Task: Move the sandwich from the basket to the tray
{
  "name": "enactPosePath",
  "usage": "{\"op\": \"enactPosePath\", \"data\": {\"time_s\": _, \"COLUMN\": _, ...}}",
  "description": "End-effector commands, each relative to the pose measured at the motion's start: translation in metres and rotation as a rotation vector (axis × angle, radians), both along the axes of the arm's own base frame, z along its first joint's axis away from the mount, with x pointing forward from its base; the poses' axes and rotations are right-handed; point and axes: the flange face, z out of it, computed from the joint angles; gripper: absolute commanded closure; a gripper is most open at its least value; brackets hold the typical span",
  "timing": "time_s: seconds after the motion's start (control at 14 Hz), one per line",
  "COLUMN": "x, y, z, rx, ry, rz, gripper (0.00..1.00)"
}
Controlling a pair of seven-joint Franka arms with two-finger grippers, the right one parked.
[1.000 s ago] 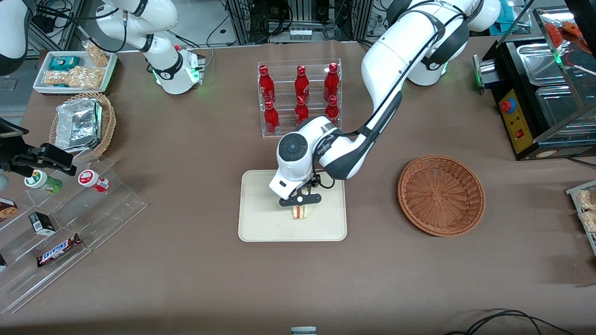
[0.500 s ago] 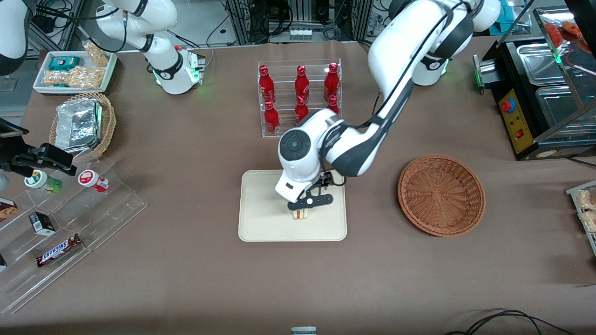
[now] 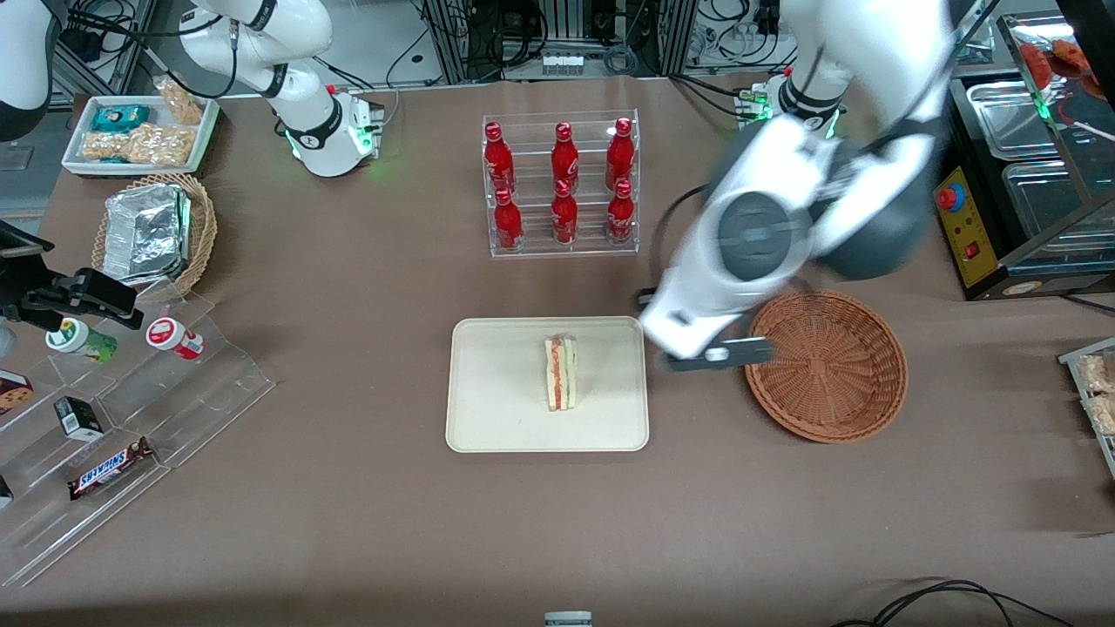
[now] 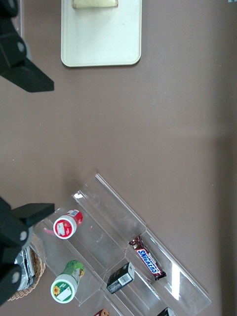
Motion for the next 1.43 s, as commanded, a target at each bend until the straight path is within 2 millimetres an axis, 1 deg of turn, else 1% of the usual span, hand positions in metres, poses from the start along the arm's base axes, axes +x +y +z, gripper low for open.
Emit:
{"op": "enactPosePath", "data": {"time_s": 0.0, "x": -0.015, "y": 0.070, "z": 0.016, "rx": 0.006, "ry": 0.046, "rz": -0.017, "gripper": 0.00}}
{"op": "enactPosePath", "data": {"time_s": 0.14, "x": -0.016, "y": 0.125, "z": 0.024, "rx": 0.006, "ry": 0.052, "rz": 0.001, "gripper": 0.00}}
{"op": "enactPosePath", "data": {"time_s": 0.29, "x": -0.018, "y": 0.188, "z": 0.025, "rx": 0.001, "ry": 0.068, "rz": 0.014, "gripper": 0.00}}
{"op": "enactPosePath", "data": {"time_s": 0.36, "x": -0.020, "y": 0.212, "z": 0.025, "rx": 0.014, "ry": 0.068, "rz": 0.020, "gripper": 0.00}}
{"op": "enactPosePath", "data": {"time_s": 0.43, "x": -0.023, "y": 0.225, "z": 0.026, "rx": 0.044, "ry": 0.067, "rz": 0.027, "gripper": 0.00}}
{"op": "enactPosePath", "data": {"time_s": 0.64, "x": -0.033, "y": 0.243, "z": 0.033, "rx": 0.085, "ry": 0.066, "rz": 0.048, "gripper": 0.00}}
{"op": "enactPosePath", "data": {"time_s": 0.71, "x": -0.034, "y": 0.249, "z": 0.041, "rx": 0.081, "ry": 0.055, "rz": 0.043, "gripper": 0.00}}
{"op": "enactPosePath", "data": {"time_s": 0.86, "x": -0.041, "y": 0.251, "z": 0.053, "rx": 0.064, "ry": 0.036, "rz": -0.028, "gripper": 0.00}}
{"op": "enactPosePath", "data": {"time_s": 1.0, "x": -0.052, "y": 0.257, "z": 0.075, "rx": 0.057, "ry": -0.001, "rz": -0.049, "gripper": 0.00}}
{"op": "enactPosePath", "data": {"time_s": 1.14, "x": -0.064, "y": 0.260, "z": 0.091, "rx": 0.052, "ry": -0.029, "rz": -0.060, "gripper": 0.00}}
{"op": "enactPosePath", "data": {"time_s": 1.21, "x": -0.070, "y": 0.260, "z": 0.094, "rx": 0.057, "ry": -0.035, "rz": -0.065, "gripper": 0.00}}
{"op": "enactPosePath", "data": {"time_s": 1.36, "x": -0.073, "y": 0.260, "z": 0.099, "rx": 0.047, "ry": -0.053, "rz": -0.092, "gripper": 0.00}}
